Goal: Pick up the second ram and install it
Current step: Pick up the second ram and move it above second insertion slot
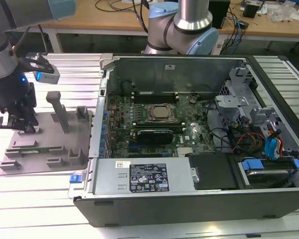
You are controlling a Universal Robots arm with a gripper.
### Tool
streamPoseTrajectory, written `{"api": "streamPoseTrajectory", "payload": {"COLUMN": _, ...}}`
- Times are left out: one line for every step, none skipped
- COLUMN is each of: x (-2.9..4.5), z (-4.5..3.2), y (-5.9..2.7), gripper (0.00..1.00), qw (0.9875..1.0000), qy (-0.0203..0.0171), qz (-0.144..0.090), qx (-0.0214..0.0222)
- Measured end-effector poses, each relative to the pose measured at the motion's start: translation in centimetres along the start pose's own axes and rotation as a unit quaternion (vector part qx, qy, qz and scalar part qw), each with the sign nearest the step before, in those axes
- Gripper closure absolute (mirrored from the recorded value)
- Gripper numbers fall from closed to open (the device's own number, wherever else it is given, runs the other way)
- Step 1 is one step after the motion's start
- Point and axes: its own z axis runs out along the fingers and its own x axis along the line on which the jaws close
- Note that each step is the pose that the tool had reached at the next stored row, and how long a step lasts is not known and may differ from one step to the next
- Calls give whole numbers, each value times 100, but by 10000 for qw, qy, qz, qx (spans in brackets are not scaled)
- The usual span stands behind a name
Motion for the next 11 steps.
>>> {"api": "streamPoseTrajectory", "payload": {"x": 0, "z": 6, "y": 0, "gripper": 72, "qw": 10000, "qy": 0, "qz": 0, "qx": 0}}
{"api": "streamPoseTrajectory", "payload": {"x": 0, "z": 13, "y": -1, "gripper": 72, "qw": 10000, "qy": 0, "qz": 0, "qx": 0}}
{"api": "streamPoseTrajectory", "payload": {"x": 1, "z": 20, "y": -1, "gripper": 72, "qw": 10000, "qy": 0, "qz": 0, "qx": 0}}
{"api": "streamPoseTrajectory", "payload": {"x": 1, "z": 28, "y": -1, "gripper": 72, "qw": 10000, "qy": 0, "qz": 0, "qx": 0}}
{"api": "streamPoseTrajectory", "payload": {"x": 1, "z": 43, "y": -2, "gripper": 72, "qw": 10000, "qy": 0, "qz": 0, "qx": 0}}
{"api": "streamPoseTrajectory", "payload": {"x": 1, "z": 50, "y": -2, "gripper": 72, "qw": 10000, "qy": 0, "qz": 0, "qx": 0}}
{"api": "streamPoseTrajectory", "payload": {"x": 1, "z": 55, "y": -3, "gripper": 72, "qw": 10000, "qy": 0, "qz": 0, "qx": 0}}
{"api": "streamPoseTrajectory", "payload": {"x": 2, "z": 66, "y": -3, "gripper": 72, "qw": 10000, "qy": 0, "qz": 0, "qx": 0}}
{"api": "streamPoseTrajectory", "payload": {"x": 2, "z": 77, "y": -3, "gripper": 72, "qw": 10000, "qy": 0, "qz": 0, "qx": 0}}
{"api": "streamPoseTrajectory", "payload": {"x": 2, "z": 83, "y": -4, "gripper": 72, "qw": 10000, "qy": 0, "qz": 0, "qx": 0}}
{"api": "streamPoseTrajectory", "payload": {"x": 2, "z": 88, "y": -4, "gripper": 72, "qw": 10000, "qy": 0, "qz": 0, "qx": 0}}
